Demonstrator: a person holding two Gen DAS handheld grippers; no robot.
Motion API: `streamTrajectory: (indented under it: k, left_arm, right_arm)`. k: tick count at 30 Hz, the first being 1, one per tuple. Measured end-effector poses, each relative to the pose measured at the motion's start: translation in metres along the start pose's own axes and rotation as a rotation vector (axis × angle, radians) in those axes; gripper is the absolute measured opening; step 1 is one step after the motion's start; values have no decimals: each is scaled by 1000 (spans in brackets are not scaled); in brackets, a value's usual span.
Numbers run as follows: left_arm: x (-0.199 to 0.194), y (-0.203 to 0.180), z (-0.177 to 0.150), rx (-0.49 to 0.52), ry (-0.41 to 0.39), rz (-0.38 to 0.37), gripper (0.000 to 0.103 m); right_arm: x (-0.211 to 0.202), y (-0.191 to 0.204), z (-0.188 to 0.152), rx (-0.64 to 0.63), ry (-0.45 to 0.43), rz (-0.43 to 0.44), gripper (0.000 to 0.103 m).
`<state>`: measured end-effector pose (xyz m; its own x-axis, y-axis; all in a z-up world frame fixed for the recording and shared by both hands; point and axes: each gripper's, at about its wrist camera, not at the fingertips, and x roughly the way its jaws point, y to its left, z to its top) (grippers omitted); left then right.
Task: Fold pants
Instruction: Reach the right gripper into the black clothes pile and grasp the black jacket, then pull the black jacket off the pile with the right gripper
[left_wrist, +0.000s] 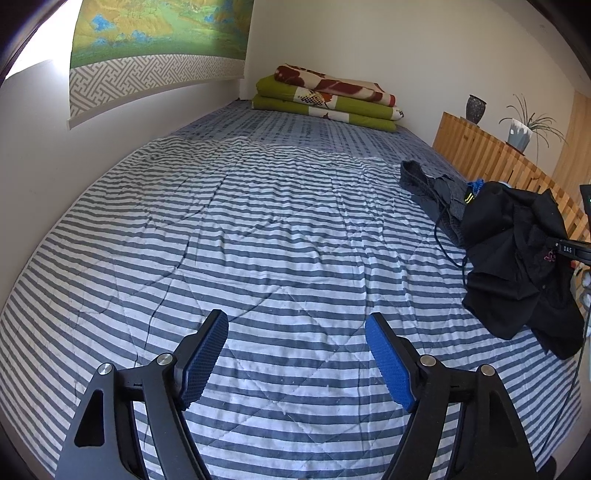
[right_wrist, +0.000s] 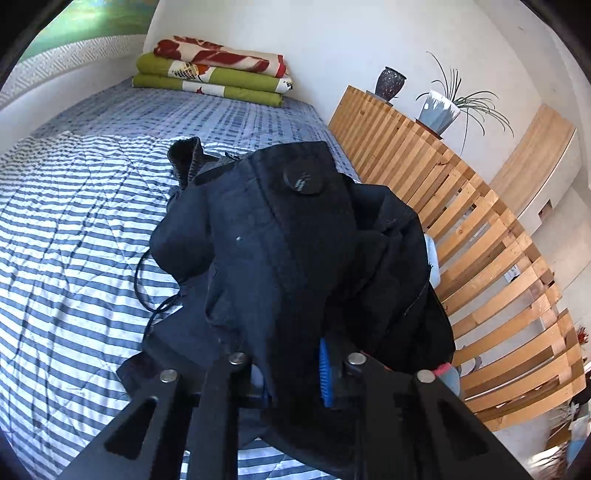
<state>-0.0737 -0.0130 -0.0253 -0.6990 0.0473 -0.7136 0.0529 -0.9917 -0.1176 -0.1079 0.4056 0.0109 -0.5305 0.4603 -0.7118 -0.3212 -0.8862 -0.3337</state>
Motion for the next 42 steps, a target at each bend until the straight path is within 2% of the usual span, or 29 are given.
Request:
streamTrajectory:
  k: [3, 5, 10, 14, 16, 19, 21, 24, 27, 30, 31, 33, 38, 40, 42]
  left_arm:
    - [-5, 4, -1, -1, -9, 3, 79]
    - [-8, 8, -1, -9, -16, 9, 79]
    - [-24, 33, -1, -49, -31, 5, 77]
    - [-48, 65, -9, -57, -82, 67, 77]
    - [-56, 80, -17, -54, -95, 103, 77]
    - [-57, 104, -36, -79, -61, 119, 77]
    - [-56, 113, -52, -101, -27, 112, 77]
    - [-58, 104, -73, -114, 18, 51, 77]
    - [-64, 64, -81, -31, 34, -36, 77]
    - [-64, 13, -81, 52, 61, -140, 81]
    - [-62, -4, -80, 84, 78, -170, 86]
    - [-52, -40, -75, 141, 108, -202, 88]
    - [-15, -112, -59, 291, 168, -134, 88]
    - [6, -131, -57, 339, 224, -133, 88]
    - [31, -146, -55, 373, 273, -119, 77]
  right_arm:
    - [-28, 4, -15, 47, -18, 107, 8]
    - [-53, 23, -33, 27, -36, 195, 7]
    - [-121, 109, -98, -31, -61, 496, 7]
    - [-163, 184, -154, -65, -35, 685, 7]
    - [-178, 213, -183, -101, 5, 746, 7]
    - [-196, 227, -215, -193, 13, 756, 17]
    - [-210, 213, -229, -222, -13, 766, 38]
    - [-223, 167, -234, -169, -59, 762, 52]
    - [-216, 114, -228, -64, -89, 676, 60]
    - [-184, 66, -224, 100, -32, 595, 61]
    - [-171, 55, -222, 145, -12, 591, 61]
    - [-152, 40, -222, 208, 14, 571, 61]
    - [-110, 48, -220, 253, 80, 568, 61]
    - [-96, 56, -219, 262, 111, 584, 62]
    - [-82, 64, -216, 270, 140, 615, 61]
